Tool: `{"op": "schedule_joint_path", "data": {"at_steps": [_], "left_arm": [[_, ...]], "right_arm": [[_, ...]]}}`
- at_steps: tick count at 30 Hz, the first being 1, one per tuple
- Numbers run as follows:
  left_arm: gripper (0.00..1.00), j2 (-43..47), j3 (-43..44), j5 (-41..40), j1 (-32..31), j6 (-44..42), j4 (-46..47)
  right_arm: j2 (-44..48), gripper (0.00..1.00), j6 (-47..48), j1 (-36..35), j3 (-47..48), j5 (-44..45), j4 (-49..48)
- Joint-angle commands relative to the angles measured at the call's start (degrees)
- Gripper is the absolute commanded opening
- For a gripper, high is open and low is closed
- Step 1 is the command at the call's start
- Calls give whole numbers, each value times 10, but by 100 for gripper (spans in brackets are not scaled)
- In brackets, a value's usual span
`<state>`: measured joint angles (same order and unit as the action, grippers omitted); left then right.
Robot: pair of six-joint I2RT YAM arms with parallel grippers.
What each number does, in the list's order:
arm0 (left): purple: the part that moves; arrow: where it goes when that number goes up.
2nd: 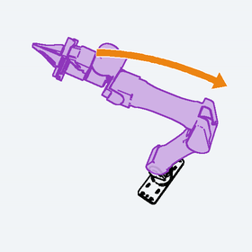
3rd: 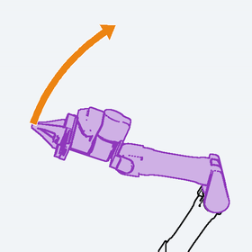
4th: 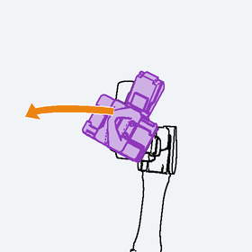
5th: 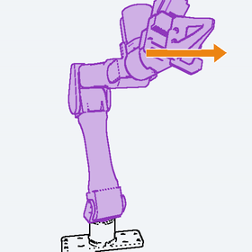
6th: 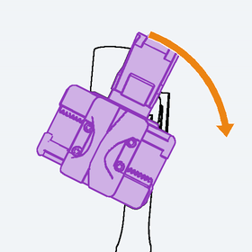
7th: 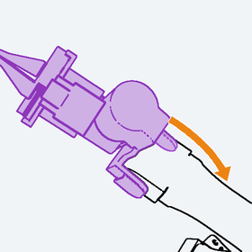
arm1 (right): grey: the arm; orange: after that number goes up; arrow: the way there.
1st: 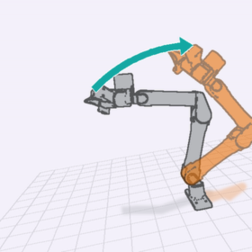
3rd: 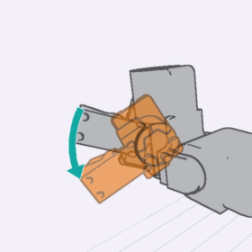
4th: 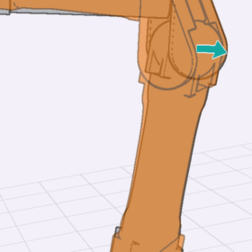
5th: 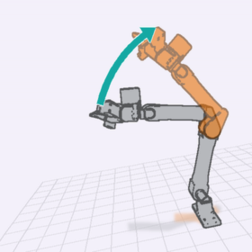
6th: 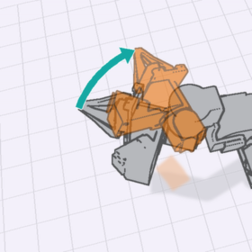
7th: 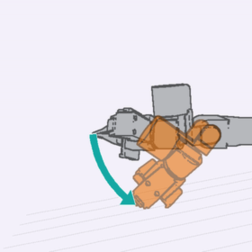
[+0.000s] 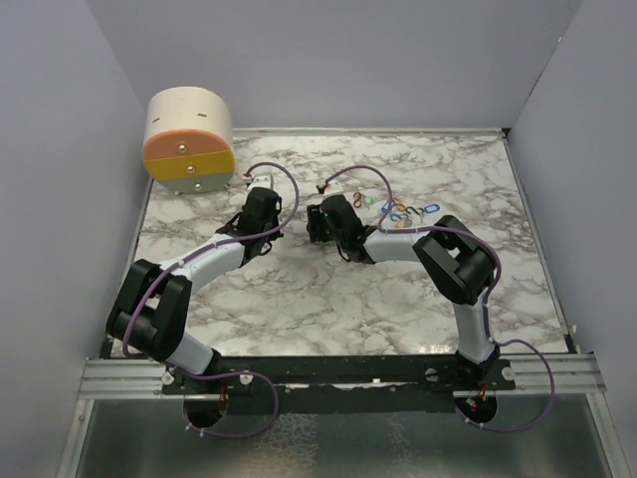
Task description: Put the keys on the keyring
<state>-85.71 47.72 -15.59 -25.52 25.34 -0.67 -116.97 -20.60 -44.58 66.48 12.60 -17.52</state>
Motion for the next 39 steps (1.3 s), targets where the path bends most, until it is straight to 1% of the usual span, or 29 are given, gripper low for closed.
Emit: {"op": "schedule_joint_path", "data": {"at_steps": [1,12,15,18,21,23,24,31,36,39], "left_arm": [[0,18,-7,17,9,-6,16],[0,20,-13,25,16,-7,19],[0,19,-13,27,17,-6,19],[0,20,-13,28,16,-6,19],[0,21,-13,29,17,-6,18],[0,22,-13,29,18,-6,17],[0,22,-13,30,17,-6,17],[0,46,-12,48,17,0,10],[0,73,-18,91,9,-3,27],[0,81,-19,113,0,-5,37]], "right_arm": [[-19,46,-9,-6,18,18,-1],[-29,32,-15,-7,28,25,-3],[-31,25,-14,-7,30,29,-3],[-33,21,-12,-7,32,34,-3],[-34,12,-12,-7,31,42,-3],[-32,3,-10,-7,27,48,-6],[-29,1,-9,-7,24,52,-11],[45,1,15,-7,-53,60,-71],[136,1,63,-7,-142,48,-121],[191,1,95,-7,-183,30,-130]]}}
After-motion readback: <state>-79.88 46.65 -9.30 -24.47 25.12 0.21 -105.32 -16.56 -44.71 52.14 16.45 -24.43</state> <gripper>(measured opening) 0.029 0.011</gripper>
